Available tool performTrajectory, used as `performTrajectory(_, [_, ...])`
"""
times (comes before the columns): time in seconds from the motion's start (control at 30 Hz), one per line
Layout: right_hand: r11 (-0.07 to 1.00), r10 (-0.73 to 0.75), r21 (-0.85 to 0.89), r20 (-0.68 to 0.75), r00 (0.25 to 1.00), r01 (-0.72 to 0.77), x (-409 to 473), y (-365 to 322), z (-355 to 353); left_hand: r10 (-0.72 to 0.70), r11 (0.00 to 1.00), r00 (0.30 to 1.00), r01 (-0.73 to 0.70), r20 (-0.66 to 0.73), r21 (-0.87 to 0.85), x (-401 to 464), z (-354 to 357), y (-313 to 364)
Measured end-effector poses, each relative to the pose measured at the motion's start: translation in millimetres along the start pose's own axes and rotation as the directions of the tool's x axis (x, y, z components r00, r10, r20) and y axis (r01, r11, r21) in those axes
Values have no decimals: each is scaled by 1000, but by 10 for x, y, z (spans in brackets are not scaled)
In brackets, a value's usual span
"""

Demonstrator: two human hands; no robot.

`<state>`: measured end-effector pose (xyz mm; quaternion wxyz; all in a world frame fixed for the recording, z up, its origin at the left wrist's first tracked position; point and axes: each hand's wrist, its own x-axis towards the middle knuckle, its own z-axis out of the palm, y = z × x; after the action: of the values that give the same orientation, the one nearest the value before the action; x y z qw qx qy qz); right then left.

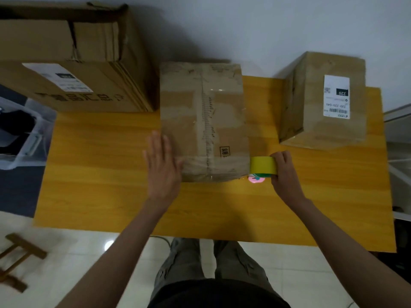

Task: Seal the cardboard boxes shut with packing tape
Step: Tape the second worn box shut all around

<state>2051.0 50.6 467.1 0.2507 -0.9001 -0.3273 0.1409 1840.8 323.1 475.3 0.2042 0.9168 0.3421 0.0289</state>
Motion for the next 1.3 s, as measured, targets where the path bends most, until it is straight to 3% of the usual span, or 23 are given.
performTrajectory(0.07, [1000,-1,6,1,1000,1,11,1,10,23,992,996,-33,89,120,-54,132,353])
performTrajectory(0.2, [1000,19,-4,-12,1000,-19,11,-5,19,130,970,971,-166,199,177,-77,433,1014])
performTrajectory(0.33, [998,23,64,-39,999,-21,2,33,81,409,903,849,-429,335,-18,-101,617,1610])
performTrajectory(0.37, [993,39,114,-45,998,-34,13,39,99,444,895,837,-432,319,-112,-58,591,1672])
performTrajectory(0.43, [951,151,284,-92,984,-119,55,23,150,395,906,908,-361,140,-220,72,398,1594])
performTrajectory(0.47, [892,258,407,-101,961,-196,67,-15,165,290,930,957,-279,11,-240,141,254,1453])
performTrajectory(0.53, [635,520,668,1,854,-387,62,-108,229,-99,928,985,39,-143,-370,263,-45,1020])
performTrajectory(0.57, [461,597,767,104,795,-447,34,-131,287,-296,856,947,203,-128,-476,296,-167,769])
performTrajectory(0.63, [85,614,868,341,712,-490,-37,-120,457,-521,611,846,462,114,-643,313,-288,325])
performTrajectory(0.7, [-227,556,855,507,659,-467,-64,-149,563,-496,381,749,642,440,-665,283,-271,71])
performTrajectory(0.73, [-318,528,835,549,648,-448,-57,-188,577,-461,329,715,687,525,-648,261,-246,-13])
performTrajectory(0.83, [-439,487,793,606,629,-423,-26,-271,594,-420,349,722,687,549,-637,251,-183,-142])
performTrajectory(0.9, [-477,480,774,626,615,-416,-12,-260,600,-409,370,740,669,534,-644,257,-192,-142])
performTrajectory(0.97, [-493,496,739,672,550,-458,-2,-263,592,-393,378,755,653,526,-656,243,-208,-155])
performTrajectory(1.1, [-431,479,677,732,485,-597,73,-356,591,-333,409,798,602,502,-686,215,-213,-259])
performTrajectory(1.17, [-340,481,711,694,536,-615,86,-413,535,-308,390,796,605,521,-695,226,-225,-327])
performTrajectory(1.23, [-212,414,769,629,658,-603,79,-540,379,-304,352,787,617,537,-705,233,-221,-404])
performTrajectory(1.3, [-20,371,800,563,738,-600,91,-676,172,-298,318,791,611,535,-725,233,-216,-436])
